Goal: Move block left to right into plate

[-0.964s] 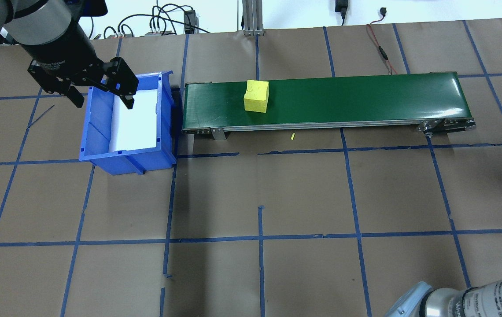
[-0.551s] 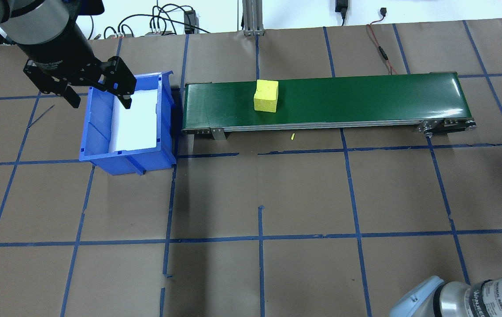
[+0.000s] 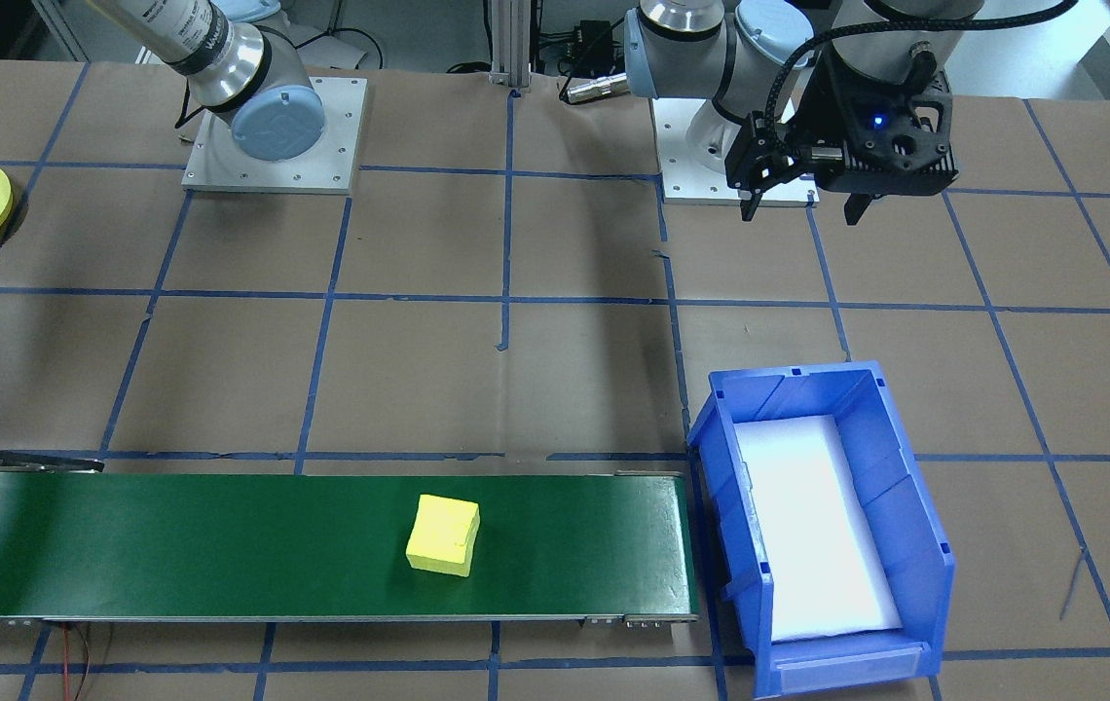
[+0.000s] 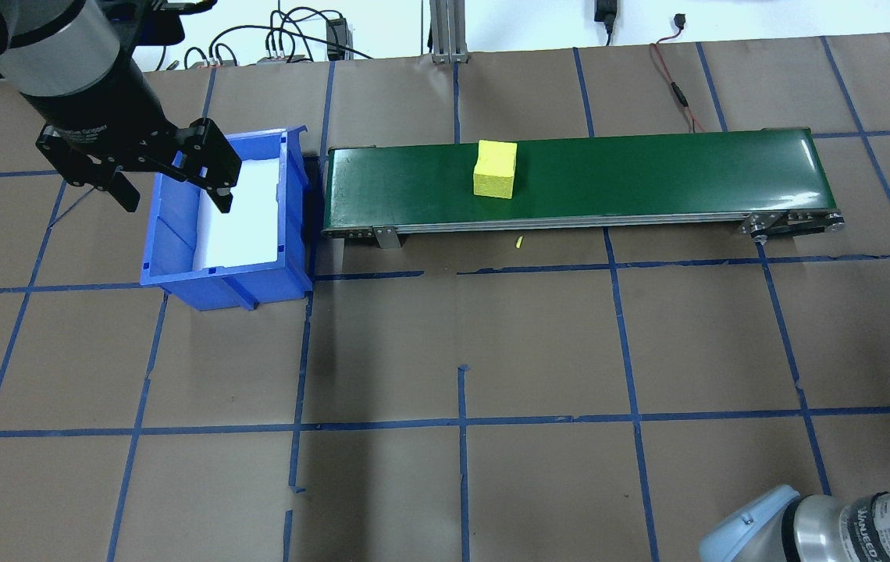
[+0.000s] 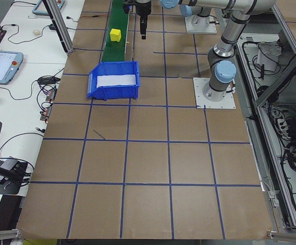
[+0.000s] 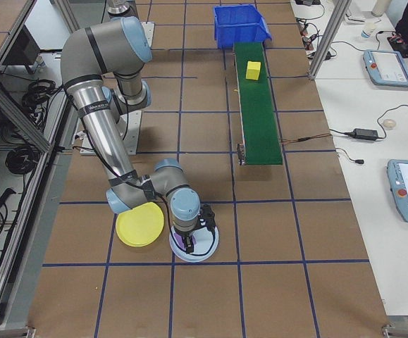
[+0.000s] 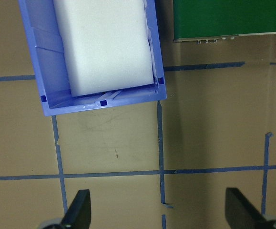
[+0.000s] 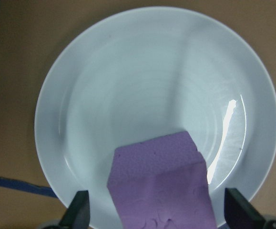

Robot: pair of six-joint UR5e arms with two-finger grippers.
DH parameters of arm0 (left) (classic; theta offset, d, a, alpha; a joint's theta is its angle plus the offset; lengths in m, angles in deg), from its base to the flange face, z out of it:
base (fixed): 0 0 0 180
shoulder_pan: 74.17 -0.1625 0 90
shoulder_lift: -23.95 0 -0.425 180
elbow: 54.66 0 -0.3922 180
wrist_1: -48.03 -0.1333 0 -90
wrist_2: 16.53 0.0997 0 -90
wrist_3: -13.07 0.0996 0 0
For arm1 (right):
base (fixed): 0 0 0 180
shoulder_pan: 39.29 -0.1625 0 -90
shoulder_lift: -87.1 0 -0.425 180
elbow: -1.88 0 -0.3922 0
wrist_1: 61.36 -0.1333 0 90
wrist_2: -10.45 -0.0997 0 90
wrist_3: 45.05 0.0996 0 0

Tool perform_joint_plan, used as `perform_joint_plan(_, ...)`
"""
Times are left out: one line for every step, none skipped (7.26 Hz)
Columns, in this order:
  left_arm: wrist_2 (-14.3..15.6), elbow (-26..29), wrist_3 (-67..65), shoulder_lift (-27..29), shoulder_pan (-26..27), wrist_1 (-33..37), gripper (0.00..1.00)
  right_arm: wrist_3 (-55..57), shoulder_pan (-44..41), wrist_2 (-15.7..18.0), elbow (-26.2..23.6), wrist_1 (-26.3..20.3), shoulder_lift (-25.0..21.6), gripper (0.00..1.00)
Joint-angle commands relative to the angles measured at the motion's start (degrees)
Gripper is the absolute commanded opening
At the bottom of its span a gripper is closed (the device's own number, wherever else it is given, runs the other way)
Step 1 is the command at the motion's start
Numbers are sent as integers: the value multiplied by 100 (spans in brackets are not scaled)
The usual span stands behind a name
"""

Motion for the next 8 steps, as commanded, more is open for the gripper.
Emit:
perform_joint_plan(-6,-71,59,-81,-47,-20,100,427,-302,-781,-3,-173,-319,100)
perform_joint_plan(3,-168,15,15,-56,-168,100,769,-801,-812,49,-652,-581,100)
perform_joint_plan(21,-247,259,42,-73,-474,100,1521,-1406,-977,41,-996,-941,100)
perform_joint_plan(38,-265,505,42,-47,-538,100,2303,-2065,-1301,32,-1034,-1145,100)
perform_joint_plan(-40,-170,603,86,-73,-121,100,2746,-2620,-1339,-11,-1052,-1155,100)
perform_joint_plan(47,-82,508,-18,-21,-160,100,3759,-3243,-1574,-38,-1009,-1155,100)
perform_joint_plan(-57,102,525,-28,-64,-213,100,5066,-3902,-2090,14,-947,-1164,100)
perform_joint_plan(-14,69,412,7,5,-144,100,5775,-4430,-2469,15,-799,-1155,100)
